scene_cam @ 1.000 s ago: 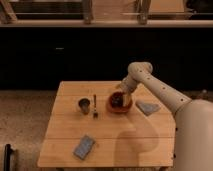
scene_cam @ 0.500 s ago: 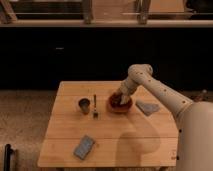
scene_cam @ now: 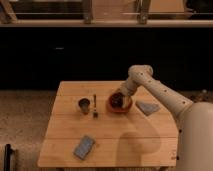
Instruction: Place grapes in table surface
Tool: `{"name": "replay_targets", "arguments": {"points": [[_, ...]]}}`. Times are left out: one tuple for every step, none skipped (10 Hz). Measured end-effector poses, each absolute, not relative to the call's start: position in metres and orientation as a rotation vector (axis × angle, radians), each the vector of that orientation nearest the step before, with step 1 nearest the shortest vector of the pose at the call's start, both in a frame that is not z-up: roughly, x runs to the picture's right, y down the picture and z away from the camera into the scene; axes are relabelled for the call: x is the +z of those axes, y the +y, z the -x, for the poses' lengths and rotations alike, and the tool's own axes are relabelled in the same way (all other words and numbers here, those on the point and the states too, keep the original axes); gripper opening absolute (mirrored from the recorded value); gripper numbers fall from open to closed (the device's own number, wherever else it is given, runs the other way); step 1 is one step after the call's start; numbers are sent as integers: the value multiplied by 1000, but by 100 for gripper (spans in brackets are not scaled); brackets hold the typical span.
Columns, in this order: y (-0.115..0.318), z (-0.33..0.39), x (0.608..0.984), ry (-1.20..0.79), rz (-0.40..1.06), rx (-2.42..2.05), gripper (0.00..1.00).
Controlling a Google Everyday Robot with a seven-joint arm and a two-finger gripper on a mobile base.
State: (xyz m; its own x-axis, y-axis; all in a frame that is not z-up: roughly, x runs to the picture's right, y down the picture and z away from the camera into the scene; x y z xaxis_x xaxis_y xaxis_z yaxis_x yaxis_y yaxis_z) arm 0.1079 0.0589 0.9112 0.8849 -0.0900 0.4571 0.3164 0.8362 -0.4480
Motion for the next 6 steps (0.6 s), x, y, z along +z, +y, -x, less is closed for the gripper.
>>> {"name": "replay_targets", "arguments": {"points": [[60,-108,912,-440,543,-220,68],[61,-109,913,-441,546,-220,68],[62,-109,914,-442,549,-218,68],[65,-111,915,-443,556,-216,68],[67,-112,918,-443,563,-211,66],[72,-113,923,-441,573,-207,57]]}}
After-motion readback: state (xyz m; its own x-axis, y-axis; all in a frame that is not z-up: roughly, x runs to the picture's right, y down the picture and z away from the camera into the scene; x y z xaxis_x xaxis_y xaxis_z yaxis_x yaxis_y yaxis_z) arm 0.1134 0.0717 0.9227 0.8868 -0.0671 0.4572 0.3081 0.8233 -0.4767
